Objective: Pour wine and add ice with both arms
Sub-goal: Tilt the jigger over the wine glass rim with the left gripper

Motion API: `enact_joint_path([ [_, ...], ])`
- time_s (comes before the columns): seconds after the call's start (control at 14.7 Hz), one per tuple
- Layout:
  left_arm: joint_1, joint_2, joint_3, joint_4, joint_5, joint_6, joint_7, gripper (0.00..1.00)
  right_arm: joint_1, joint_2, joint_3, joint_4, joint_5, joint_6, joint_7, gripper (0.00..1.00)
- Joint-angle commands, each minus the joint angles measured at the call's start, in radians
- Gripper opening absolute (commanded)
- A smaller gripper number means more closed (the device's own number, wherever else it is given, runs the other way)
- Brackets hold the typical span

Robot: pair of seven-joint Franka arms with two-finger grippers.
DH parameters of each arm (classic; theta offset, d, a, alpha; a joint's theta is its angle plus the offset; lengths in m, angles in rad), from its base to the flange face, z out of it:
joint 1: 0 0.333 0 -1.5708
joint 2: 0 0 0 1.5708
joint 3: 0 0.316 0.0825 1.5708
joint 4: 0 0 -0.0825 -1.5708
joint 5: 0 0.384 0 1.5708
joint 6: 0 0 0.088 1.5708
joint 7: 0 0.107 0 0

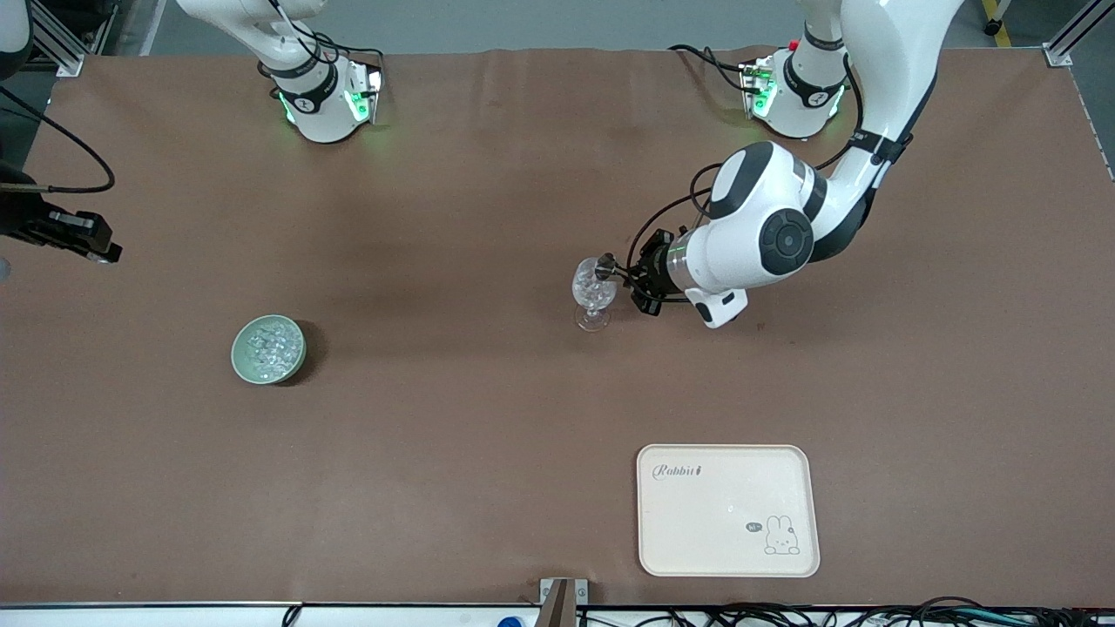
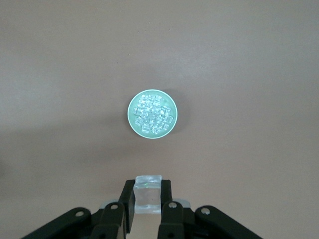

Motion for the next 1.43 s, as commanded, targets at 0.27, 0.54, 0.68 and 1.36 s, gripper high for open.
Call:
enact_joint_path([
  [0.27,-0.016,-0.033,-0.001,-0.008,0.06,-0.008,-0.082,0.01,-0.012,-0.014,0.007,-0.023,-0.014,0.034,0.003,0.05],
  [0.54,-0.026,-0.031,-0.003,-0.007,0.114,-0.008,-0.14,0.01,-0.012,-0.014,0.007,-0.023,-0.014,0.033,0.003,0.05],
  [0.68,-0.026,-0.033,-0.007,-0.007,0.119,-0.009,-0.154,0.01,-0.015,-0.014,0.005,-0.023,-0.014,0.034,0.003,0.05],
  [1.36,-0.033,-0.031,-0.02,0.013,0.191,-0.029,-0.217,0.01,-0.024,-0.014,0.007,-0.022,-0.012,0.034,0.003,0.06],
])
